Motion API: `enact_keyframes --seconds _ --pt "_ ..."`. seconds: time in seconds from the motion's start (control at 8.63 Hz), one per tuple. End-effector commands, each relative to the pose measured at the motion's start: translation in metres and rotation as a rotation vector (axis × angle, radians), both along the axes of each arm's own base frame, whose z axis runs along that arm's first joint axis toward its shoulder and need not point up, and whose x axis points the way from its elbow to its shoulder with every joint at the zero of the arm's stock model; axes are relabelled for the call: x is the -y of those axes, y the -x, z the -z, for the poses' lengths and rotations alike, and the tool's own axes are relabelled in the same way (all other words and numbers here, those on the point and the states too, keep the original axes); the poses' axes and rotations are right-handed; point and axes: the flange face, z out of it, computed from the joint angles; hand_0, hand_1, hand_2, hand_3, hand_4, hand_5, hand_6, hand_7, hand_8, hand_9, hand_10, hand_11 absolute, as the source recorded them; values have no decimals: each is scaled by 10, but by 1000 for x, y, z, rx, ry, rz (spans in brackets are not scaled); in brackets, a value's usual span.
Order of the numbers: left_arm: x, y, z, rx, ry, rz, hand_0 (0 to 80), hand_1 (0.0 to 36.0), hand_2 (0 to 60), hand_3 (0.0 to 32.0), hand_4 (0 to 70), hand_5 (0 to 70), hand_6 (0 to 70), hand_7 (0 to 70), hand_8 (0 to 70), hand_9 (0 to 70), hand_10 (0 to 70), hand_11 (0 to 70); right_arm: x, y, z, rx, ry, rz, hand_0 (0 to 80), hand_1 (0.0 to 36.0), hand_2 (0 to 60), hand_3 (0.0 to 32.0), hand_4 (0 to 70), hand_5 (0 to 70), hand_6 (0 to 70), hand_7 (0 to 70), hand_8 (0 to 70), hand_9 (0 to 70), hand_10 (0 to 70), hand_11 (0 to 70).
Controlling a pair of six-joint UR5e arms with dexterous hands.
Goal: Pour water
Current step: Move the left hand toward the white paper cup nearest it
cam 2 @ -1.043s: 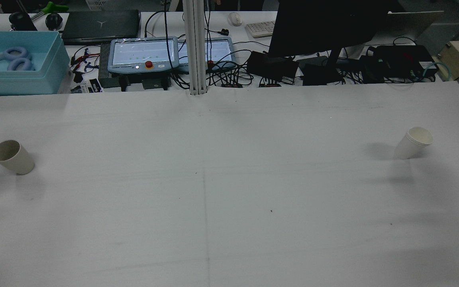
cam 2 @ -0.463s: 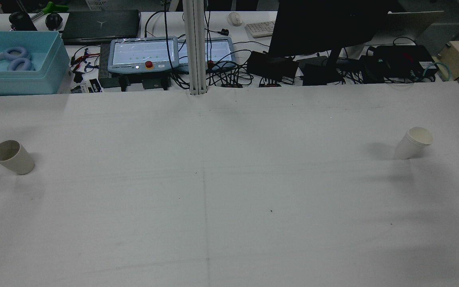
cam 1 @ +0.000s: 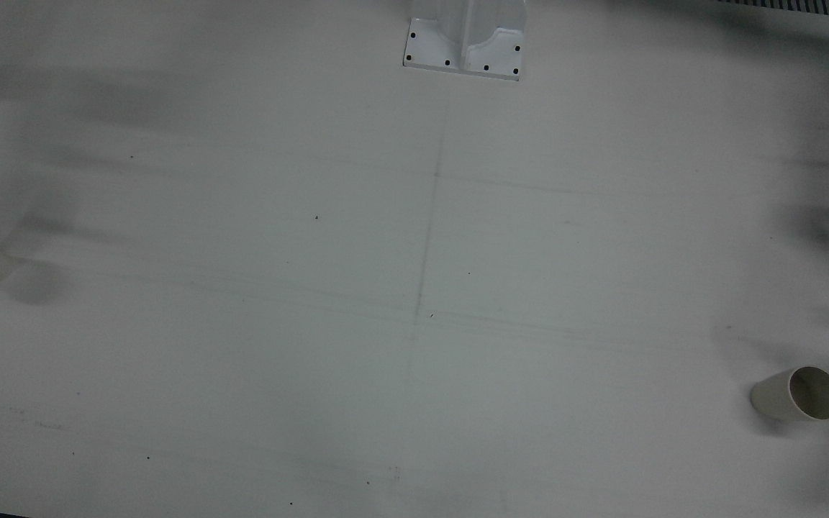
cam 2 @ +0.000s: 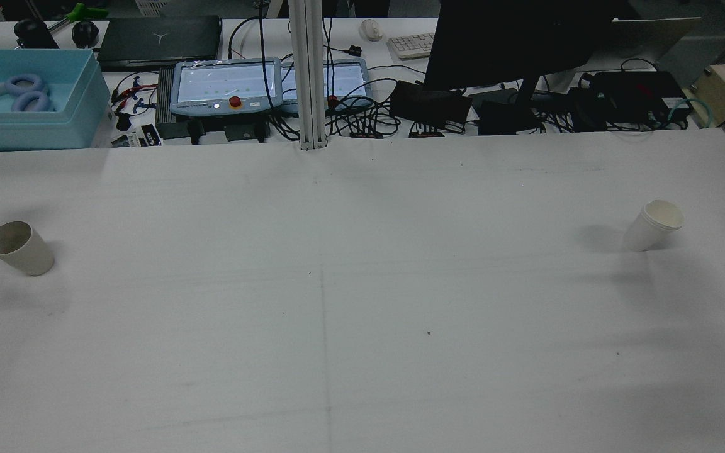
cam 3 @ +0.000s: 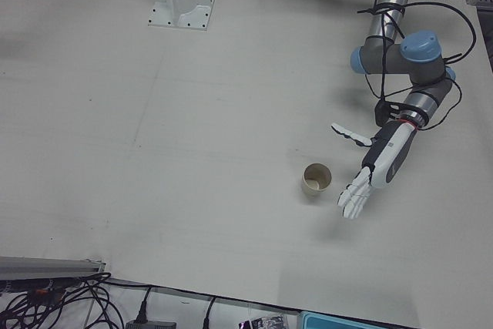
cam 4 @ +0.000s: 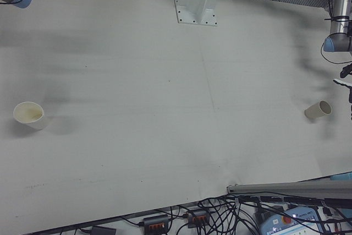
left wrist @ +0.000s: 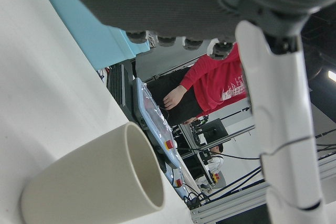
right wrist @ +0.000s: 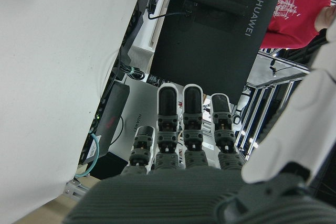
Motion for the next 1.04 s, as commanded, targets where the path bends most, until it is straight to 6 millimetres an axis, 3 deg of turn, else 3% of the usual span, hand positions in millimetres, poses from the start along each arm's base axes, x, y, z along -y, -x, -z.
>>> enact_keyframes --seconds 0.0,0.23,0.35,0.58,0.93 --pt "17 -32 -2 51 -15 -20 591 123 0 0 103 0 0 10 7 0 0 4 1 1 0 -6 -1 3 435 32 49 0 289 180 323 389 309 431 111 161" --pt "24 -36 -16 91 -13 -10 593 122 0 0 88 0 0 6 6 0 0 0 0 0 0 -6 0 0 437 33 44 0 284 179 320 388 306 428 107 156" --pt "21 -53 -20 100 -18 -38 593 124 0 0 84 0 0 5 3 0 0 0 0 0 0 -5 0 0 440 34 36 0 279 176 316 384 302 424 106 154" --pt "18 -55 -35 108 -10 -42 597 128 0 0 68 0 0 3 0 0 0 0 0 0 0 -5 0 0 441 35 30 0 266 170 306 377 298 421 104 152" --pt "22 -63 -32 104 -6 -16 598 130 0 0 65 0 0 4 0 0 0 0 0 1 0 -5 0 1 447 38 30 0 266 169 305 374 297 420 107 156"
